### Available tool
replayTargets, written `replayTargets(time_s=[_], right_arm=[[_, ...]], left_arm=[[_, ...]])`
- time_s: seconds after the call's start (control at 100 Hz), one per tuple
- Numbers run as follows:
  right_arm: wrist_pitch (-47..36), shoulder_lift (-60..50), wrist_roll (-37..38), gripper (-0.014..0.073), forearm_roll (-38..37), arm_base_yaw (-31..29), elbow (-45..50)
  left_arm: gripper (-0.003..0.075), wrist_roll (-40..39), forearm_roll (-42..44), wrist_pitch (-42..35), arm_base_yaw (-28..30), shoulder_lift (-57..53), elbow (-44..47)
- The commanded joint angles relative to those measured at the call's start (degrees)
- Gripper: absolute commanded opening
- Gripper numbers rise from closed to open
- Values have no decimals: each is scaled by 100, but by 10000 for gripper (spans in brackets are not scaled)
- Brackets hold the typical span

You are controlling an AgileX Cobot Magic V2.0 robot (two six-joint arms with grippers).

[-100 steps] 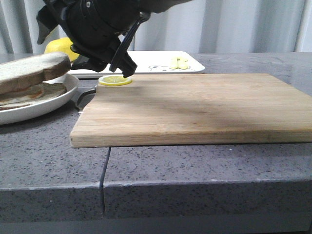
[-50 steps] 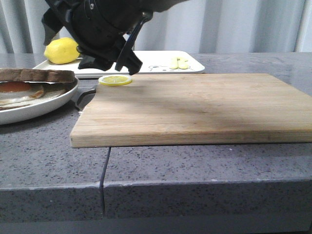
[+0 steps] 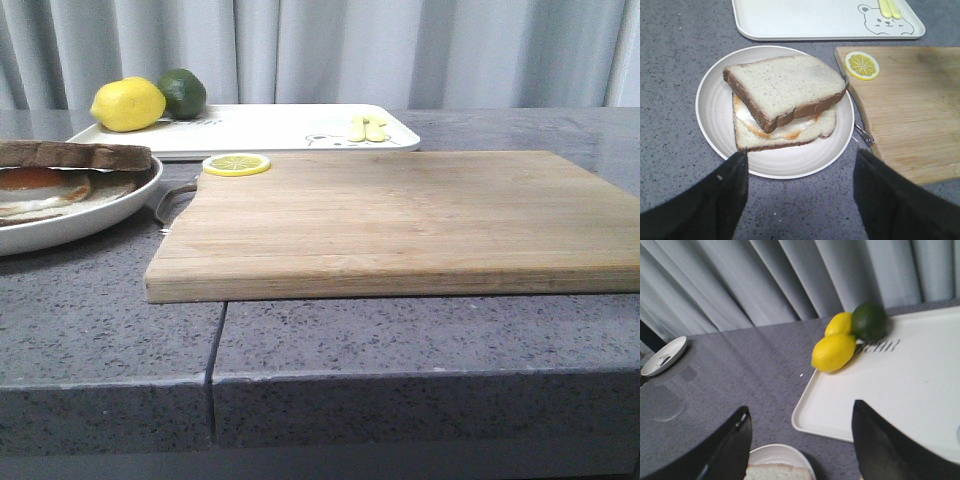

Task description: Place bread and move sandwich to tray

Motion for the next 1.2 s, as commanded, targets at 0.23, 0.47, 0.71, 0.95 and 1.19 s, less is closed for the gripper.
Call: replayTargets(time_s=[0.23,0.47,0.71,0.95,1.19], right_arm=[[600,-1878,1535,451,-2725,-1698,976],[560,-3159,2880,451,-4809,-2522,1851],[491,-4287,3652,451,-6374,-2628,2790],[481,-5409,3652,451,-6596,-2622,3962],[315,-6161,3645,451,-6602,-2622,4559]], left_arm=[[418,0,-123,-355,5,37,-202],[418,0,-123,-355,5,37,-202],[418,0,-123,-355,5,37,-202],[418,0,-123,-355,5,37,-202],[418,0,-123,-355,5,37,-202]])
